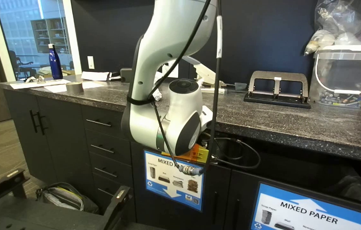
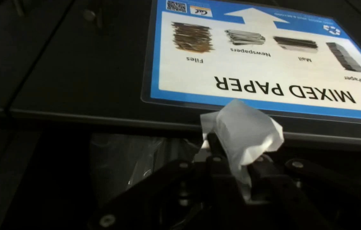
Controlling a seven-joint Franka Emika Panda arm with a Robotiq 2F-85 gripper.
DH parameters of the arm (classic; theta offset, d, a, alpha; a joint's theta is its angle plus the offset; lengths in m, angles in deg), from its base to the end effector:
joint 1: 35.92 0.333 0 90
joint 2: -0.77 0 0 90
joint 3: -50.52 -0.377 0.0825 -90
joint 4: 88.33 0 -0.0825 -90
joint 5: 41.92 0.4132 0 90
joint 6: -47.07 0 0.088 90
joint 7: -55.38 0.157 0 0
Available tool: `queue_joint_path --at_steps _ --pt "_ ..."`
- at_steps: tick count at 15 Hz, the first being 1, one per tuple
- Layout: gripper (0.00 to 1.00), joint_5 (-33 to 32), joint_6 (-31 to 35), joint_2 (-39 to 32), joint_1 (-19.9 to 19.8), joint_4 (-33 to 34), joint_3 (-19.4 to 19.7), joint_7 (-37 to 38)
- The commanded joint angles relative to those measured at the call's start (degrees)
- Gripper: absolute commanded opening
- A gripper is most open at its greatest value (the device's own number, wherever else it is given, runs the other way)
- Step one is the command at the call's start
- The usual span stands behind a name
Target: Put the papers on the countertop in the trash cans
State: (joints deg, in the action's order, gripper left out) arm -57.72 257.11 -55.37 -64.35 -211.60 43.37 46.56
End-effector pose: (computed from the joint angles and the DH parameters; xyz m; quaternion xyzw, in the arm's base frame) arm 0.5762 -0.1750 -0.0197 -0.9592 0.0112 -0.2826 0.0033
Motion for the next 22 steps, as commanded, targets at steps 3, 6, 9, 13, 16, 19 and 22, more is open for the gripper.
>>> queue_joint_path --at_steps 3,6,9,13,16,19,22 --pt "0.08 0.2 5.5 -7.3 5.6 10.2 2.2 3.7" --pt "0.08 0.7 8.3 -8.7 7.2 11.1 3.4 5.3" --pt "0.07 0.8 9.2 -9.9 8.1 12.1 4.1 6.7" --pt "0.50 1.3 9.0 -10.2 9.1 12.6 4.6 8.0" --pt "0.74 3.0 9.3 -9.3 10.6 11.7 5.4 8.1" --pt "0.96 8.1 8.4 -6.7 14.6 8.5 7.8 7.4" --pt "1.00 16.3 5.6 -1.9 20.7 2.2 11.0 6.8"
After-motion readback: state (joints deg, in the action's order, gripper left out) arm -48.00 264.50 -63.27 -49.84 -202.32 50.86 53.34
